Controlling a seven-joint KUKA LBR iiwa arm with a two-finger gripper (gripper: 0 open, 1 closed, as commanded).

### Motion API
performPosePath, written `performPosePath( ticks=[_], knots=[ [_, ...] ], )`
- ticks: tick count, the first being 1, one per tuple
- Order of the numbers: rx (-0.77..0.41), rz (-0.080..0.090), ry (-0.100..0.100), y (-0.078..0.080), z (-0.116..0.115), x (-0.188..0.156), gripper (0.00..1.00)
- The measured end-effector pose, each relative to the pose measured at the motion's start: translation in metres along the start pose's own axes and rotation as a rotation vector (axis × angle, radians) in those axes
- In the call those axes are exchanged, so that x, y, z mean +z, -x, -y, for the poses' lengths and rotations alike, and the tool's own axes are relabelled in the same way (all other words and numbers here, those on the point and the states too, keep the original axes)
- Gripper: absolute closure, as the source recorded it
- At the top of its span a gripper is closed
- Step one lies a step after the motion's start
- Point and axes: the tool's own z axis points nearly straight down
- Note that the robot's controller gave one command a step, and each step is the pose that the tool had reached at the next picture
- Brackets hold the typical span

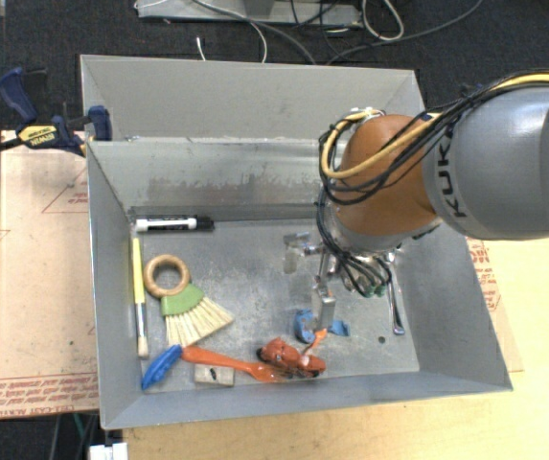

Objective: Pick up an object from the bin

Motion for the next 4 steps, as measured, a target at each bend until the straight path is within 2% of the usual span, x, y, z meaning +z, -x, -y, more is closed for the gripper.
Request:
performPosePath(
  ticks=[1,2,3,4],
  knots=[
    [-0.095,0.005,-0.001,-0.061,0.012,-0.034,0.0],
    [-0.127,-0.01,0.003,-0.051,0.034,0.003,0.0],
    [-0.423,0.0,0.001,-0.051,0.033,0.035,0.0],
    [-0.311,-0.007,0.005,-0.044,0.032,0.051,1.0]
  ],
)
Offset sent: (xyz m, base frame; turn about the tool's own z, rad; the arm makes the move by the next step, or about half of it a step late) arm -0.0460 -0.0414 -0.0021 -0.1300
